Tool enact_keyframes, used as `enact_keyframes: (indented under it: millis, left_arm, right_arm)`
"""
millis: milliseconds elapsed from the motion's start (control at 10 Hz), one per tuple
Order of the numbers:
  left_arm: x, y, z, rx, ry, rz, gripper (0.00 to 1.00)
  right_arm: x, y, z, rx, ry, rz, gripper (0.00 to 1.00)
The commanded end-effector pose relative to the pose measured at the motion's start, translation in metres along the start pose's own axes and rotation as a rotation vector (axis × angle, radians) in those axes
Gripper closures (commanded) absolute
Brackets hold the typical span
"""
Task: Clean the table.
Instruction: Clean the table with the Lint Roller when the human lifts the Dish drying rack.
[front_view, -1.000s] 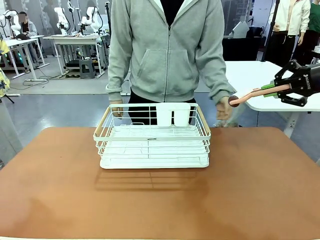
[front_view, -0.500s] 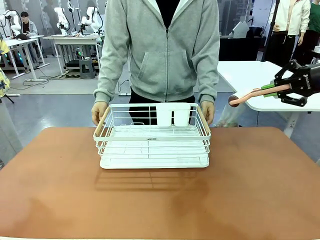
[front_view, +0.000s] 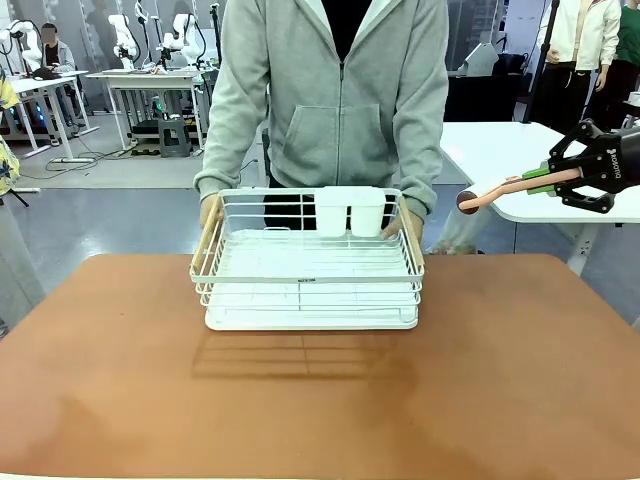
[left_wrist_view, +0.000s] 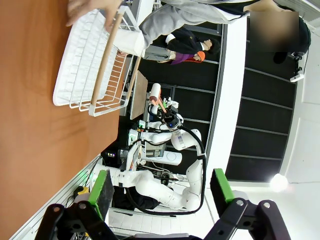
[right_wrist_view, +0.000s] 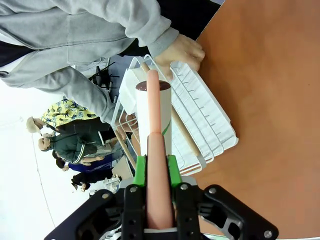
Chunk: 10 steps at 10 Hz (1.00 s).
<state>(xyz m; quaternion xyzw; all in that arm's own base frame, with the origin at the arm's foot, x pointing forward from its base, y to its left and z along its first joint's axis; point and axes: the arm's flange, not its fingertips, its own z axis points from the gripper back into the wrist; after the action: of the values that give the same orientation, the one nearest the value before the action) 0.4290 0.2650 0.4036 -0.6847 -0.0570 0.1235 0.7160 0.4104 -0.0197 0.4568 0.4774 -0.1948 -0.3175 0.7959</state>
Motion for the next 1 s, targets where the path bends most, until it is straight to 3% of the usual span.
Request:
enact_keyframes:
  millis: [0,900]
  left_arm:
    - [-0.0045,-0.0006,0.0022,0.003,0.01,-0.008,0.0]
    - [-0.0045,-0.0006,0.0022,0.003,0.01,-0.008,0.0]
  right_arm:
    - [-0.0017,0.0023,-0.002,0.0,0.003,0.004,1.0]
    - [-0.0017,0.0023,-0.002,0.0,0.003,0.004,1.0]
